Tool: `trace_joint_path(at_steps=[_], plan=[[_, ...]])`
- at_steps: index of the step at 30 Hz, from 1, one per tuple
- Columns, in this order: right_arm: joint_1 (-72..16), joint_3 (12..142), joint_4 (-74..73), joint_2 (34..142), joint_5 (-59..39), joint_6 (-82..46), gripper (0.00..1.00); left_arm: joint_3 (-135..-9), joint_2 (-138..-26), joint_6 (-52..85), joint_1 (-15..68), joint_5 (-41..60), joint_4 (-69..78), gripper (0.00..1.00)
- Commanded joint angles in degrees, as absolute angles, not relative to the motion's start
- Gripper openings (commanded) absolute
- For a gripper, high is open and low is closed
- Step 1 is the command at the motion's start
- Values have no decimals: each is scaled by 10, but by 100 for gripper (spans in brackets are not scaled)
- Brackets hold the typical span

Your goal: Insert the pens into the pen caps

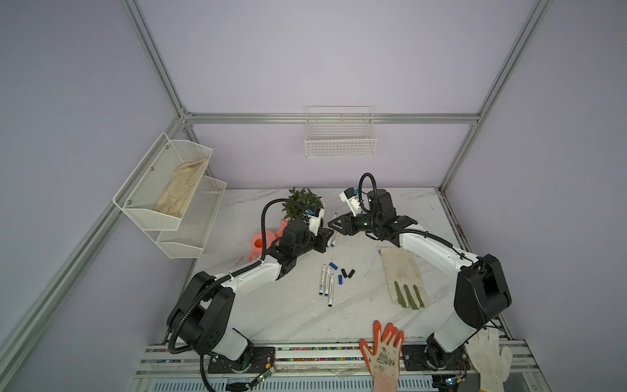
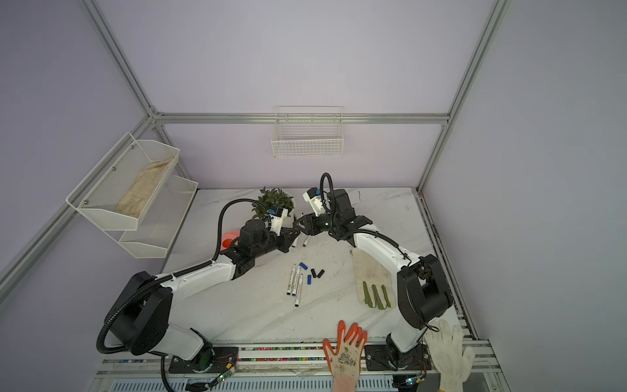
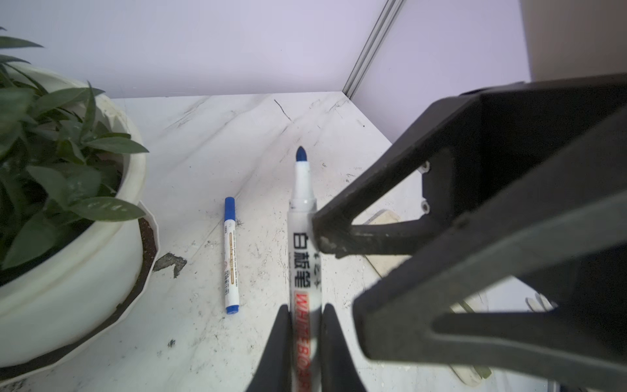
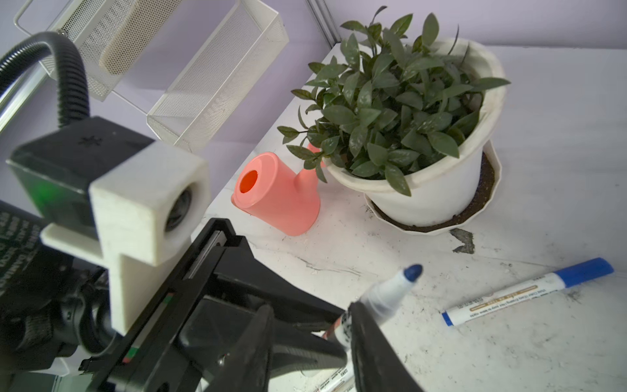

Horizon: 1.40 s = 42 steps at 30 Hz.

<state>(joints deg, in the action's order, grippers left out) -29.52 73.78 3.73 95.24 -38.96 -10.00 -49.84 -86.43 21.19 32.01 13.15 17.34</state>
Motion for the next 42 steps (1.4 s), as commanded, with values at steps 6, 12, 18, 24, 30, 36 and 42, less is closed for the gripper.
trace_joint_path(at_steps=[6, 12, 18, 24, 30, 36, 42], plan=[[-291, 751, 34, 952, -343, -94, 40, -495, -862, 226, 322, 130, 240, 0], [-285, 753, 42, 937, -313, -92, 40, -494, -868, 222, 322, 127, 237, 0], [-282, 758, 37, 956, -327, -97, 41, -494, -864, 219, 322, 145, 243, 0], [-283, 767, 6, 977, -373, -116, 37, -495, -865, 220, 323, 157, 247, 0], [-285, 756, -13, 987, -395, -136, 25, -496, -869, 218, 323, 154, 272, 0], [-284, 740, -30, 975, -407, -149, 1, -497, -876, 213, 323, 160, 272, 1], [-283, 739, -29, 967, -418, -150, 0, -505, -896, 217, 321, 163, 253, 46]])
